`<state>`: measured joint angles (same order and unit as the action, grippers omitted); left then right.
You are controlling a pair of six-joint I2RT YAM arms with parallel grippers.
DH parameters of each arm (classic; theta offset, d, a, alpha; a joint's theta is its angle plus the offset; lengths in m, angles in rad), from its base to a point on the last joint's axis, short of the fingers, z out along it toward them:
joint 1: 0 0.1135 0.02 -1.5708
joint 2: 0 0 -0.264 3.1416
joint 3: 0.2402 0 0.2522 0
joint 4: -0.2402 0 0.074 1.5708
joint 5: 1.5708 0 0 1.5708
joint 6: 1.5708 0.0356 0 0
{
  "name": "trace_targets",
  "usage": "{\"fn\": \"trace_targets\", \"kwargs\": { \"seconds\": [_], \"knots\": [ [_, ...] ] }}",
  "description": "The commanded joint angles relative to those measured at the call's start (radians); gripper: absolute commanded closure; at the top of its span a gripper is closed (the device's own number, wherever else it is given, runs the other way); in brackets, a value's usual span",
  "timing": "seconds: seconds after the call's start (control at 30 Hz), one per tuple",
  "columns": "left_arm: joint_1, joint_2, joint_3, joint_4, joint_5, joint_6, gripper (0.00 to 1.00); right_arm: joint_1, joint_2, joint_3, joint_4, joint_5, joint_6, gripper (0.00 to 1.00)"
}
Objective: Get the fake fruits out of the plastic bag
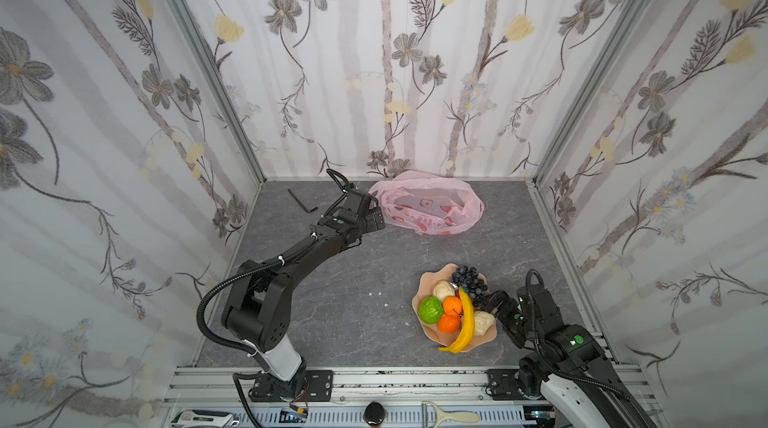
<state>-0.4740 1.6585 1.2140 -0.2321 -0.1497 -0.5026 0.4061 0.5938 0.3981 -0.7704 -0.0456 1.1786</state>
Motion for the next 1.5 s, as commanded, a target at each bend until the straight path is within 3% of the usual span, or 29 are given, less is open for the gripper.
{"fn": "trace_targets", "kwargs": {
  "seconds": [0.0,0.57,1.1,1.47],
  "knots": [
    [0.003,-0.009,-0.012,0.035,-0.027,-0.01,0.0,0.004,0.004,-0.007,0.096,-0.028,0.05,0.0],
    [0.018,-0.006,-0.041,0.04,-0.037,-0.007,0.0,0.08,0.037,-0.05,0.28,-0.053,0.123,0.0],
    [0.037,-0.046,-0.097,0.042,-0.045,-0.008,0.0,0.225,0.287,-0.016,0.539,-0.001,0.15,0.0],
    [0.048,-0.079,-0.133,0.042,-0.042,-0.004,0.0,0.242,0.335,0.019,0.516,0.035,0.119,0.0]
  ]
}}
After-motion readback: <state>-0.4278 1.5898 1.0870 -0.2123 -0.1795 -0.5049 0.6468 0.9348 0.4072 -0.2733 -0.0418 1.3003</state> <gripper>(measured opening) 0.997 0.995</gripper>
